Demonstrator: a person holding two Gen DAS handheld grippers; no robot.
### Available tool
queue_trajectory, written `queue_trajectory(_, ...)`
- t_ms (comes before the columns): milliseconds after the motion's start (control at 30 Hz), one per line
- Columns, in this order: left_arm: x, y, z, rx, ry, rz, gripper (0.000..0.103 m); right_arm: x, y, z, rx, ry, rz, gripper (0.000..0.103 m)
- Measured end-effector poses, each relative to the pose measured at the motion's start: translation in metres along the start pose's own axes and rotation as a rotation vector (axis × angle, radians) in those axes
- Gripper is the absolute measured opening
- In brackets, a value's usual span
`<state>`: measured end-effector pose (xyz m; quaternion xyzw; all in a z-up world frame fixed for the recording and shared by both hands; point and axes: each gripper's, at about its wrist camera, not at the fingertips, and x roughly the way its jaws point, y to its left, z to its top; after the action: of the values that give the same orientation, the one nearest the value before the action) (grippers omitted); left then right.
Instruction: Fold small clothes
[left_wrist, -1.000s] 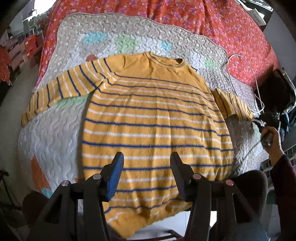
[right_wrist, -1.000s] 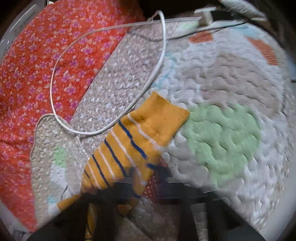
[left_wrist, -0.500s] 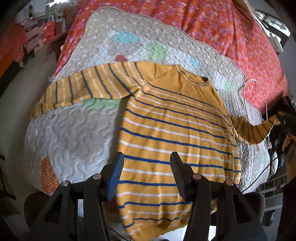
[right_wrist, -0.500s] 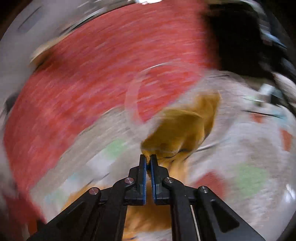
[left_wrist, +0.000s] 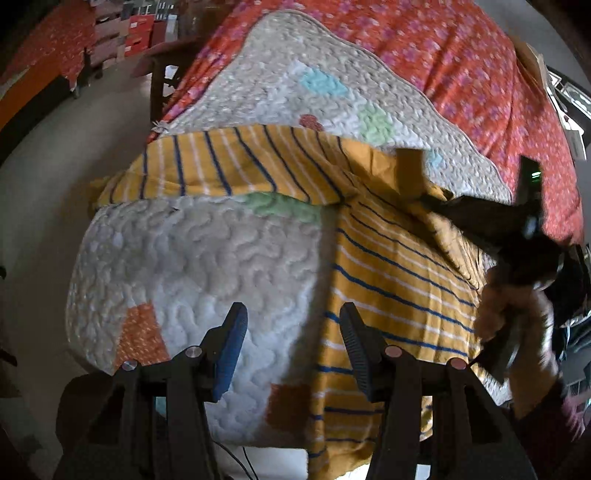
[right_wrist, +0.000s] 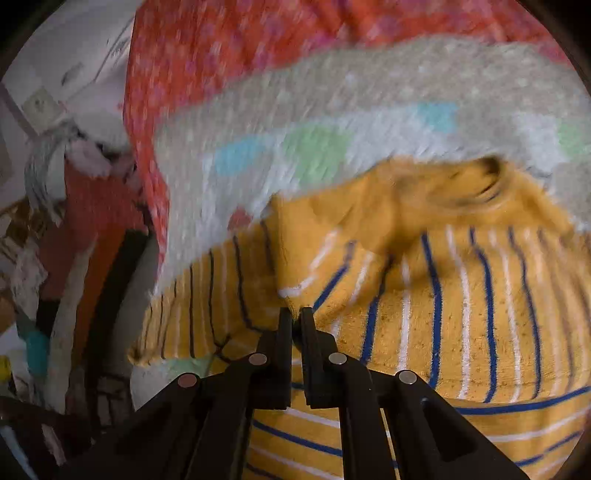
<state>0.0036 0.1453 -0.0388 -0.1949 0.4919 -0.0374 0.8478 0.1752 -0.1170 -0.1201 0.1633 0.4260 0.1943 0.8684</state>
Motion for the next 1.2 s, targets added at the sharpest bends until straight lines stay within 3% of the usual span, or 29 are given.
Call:
queue_trajectory(233, 0.016, 0.001, 0.034, -0.031, -0.007, -0.019, 0.051, 0.040, 0.004, -0.014, 0.005, 0.110, 0.016, 0.013)
queue_trajectory(333, 0.026, -0.015, 0.056, -0.029, -0.003, -0.048, 0.051, 0.017, -0.005, -0.010, 0.035, 0.108, 0.094, 0.026)
queue_trajectory(433, 0.036, -0.042, 0.078, 0.000, -0.016, -0.069, 0.052, -0.029, -0.027, -0.005, 0.051, 0.021, 0.123, 0.031)
queue_trajectory(533, 0.061, -0.080, 0.099, 0.068, -0.011, -0.060, 0.052, -0.062, -0.064, -0.001, 0.096, -0.049, 0.050, 0.031)
queue_trajectory(667, 0.129, -0.111, 0.115, 0.111, 0.101, -0.025, 0.049, -0.072, -0.121, -0.005, 0.207, -0.047, -0.029, 0.031)
queue_trajectory(733, 0.157, -0.111, 0.115, 0.129, 0.147, 0.060, 0.033, -0.069, -0.148, -0.009, 0.243, -0.036, -0.098, 0.031)
queue_trajectory(767, 0.169, -0.109, 0.114, 0.142, 0.163, 0.090, 0.030, -0.068, -0.163, -0.012, 0.259, -0.035, -0.137, 0.031)
queue_trajectory(867, 0.170, -0.108, 0.114, 0.161, 0.142, 0.072, 0.027, -0.084, -0.206, -0.025, 0.358, -0.073, -0.150, 0.030)
queue_trajectory(933, 0.168, -0.106, 0.114, 0.158, 0.147, 0.060, 0.026, -0.097, -0.224, -0.028, 0.414, -0.099, -0.217, 0.030)
queue_trajectory(1033, 0.150, -0.104, 0.114, 0.159, 0.126, 0.080, 0.024, -0.118, -0.232, -0.035, 0.447, -0.146, -0.220, 0.031)
queue_trajectory(1100, 0.138, -0.104, 0.112, 0.164, 0.088, 0.077, 0.024, -0.125, -0.219, -0.035, 0.401, -0.156, -0.211, 0.031)
queue_trajectory(1200, 0.150, -0.094, 0.103, 0.164, 0.151, 0.137, 0.024, -0.115, -0.198, -0.036, 0.318, -0.114, -0.184, 0.031)
